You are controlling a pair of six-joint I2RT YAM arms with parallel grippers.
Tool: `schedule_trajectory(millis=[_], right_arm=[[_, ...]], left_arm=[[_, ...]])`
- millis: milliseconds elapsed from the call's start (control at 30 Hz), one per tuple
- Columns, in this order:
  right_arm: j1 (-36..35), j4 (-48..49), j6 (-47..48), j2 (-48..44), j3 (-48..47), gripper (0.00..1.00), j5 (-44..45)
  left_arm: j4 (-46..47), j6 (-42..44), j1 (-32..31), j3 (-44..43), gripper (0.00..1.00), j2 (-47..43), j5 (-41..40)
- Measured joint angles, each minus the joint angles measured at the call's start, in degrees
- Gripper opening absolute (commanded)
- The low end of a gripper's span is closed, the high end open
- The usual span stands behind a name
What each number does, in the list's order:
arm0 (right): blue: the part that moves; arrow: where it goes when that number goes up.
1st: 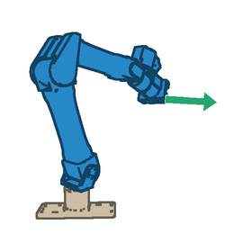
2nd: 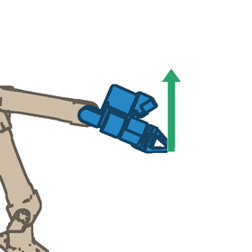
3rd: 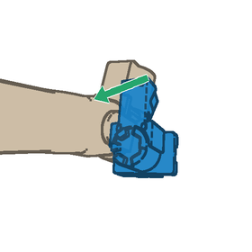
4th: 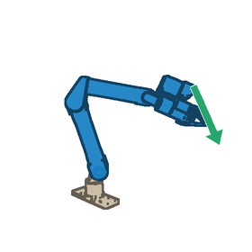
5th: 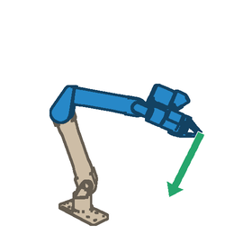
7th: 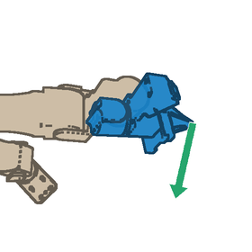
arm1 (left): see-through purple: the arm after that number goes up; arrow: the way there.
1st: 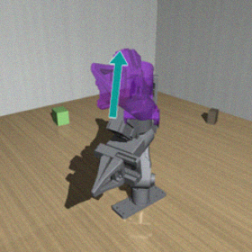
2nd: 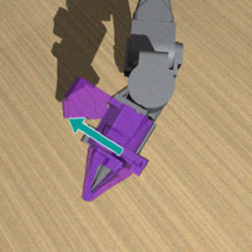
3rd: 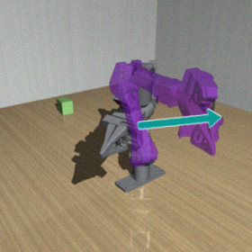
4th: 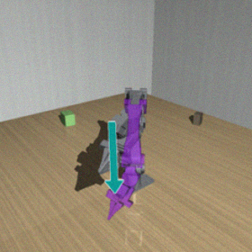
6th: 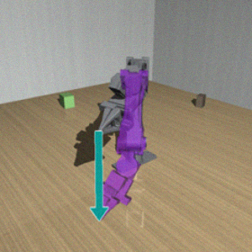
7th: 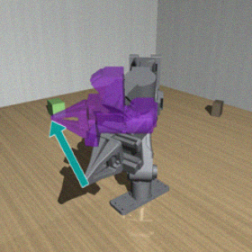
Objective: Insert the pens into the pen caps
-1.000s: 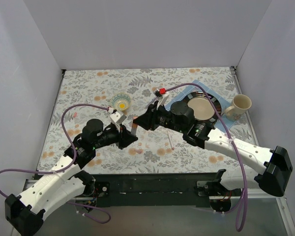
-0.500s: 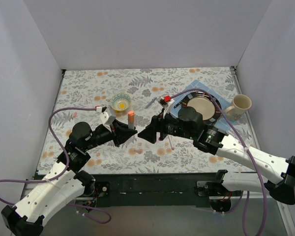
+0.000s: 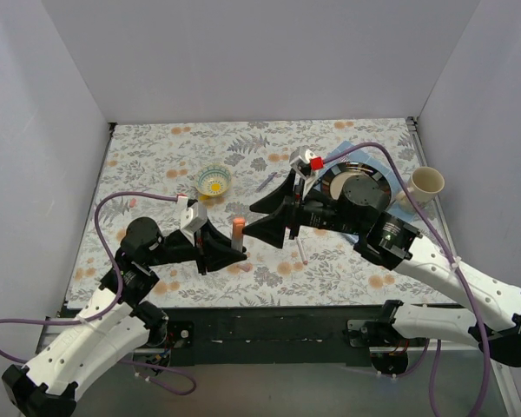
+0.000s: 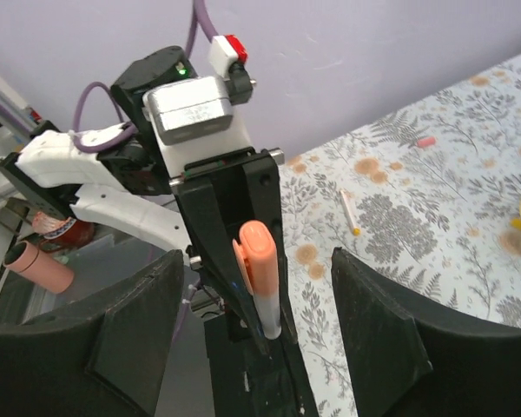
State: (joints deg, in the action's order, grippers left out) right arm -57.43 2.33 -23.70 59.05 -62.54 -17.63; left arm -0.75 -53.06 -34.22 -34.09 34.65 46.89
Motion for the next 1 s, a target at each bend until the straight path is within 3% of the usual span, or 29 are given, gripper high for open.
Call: schedule_trajectory(millis=[267, 467, 567, 700, 1000], right_arm=[[0.00, 6.86, -1.22, 5.66, -1.16, 0.71, -7.04], [0.04, 11.32, -3.23, 7.65, 0.02, 0.44, -9.01], [0.04, 15.32, -4.94, 7.63, 3.02, 0.22, -10.34], [0.50, 21.40, -6.03, 6.88, 8.41, 0.01, -11.26], [1.55, 29.94, -7.61, 3.50, 16.57, 0.01, -9.35]], left_arm=[[1.22, -1.33, 0.00, 0.76, 0.00, 0.07, 3.28], [1.36, -1.46, 0.00, 0.76, 0.00, 0.13, 3.56], [2.29, -2.10, 0.00, 0.83, 0.00, 0.13, 3.48], [2.03, -4.48, -0.11, 1.68, 0.00, 0.59, 3.41], [4.70, -7.17, -0.87, 2.16, 0.00, 4.02, 3.96]])
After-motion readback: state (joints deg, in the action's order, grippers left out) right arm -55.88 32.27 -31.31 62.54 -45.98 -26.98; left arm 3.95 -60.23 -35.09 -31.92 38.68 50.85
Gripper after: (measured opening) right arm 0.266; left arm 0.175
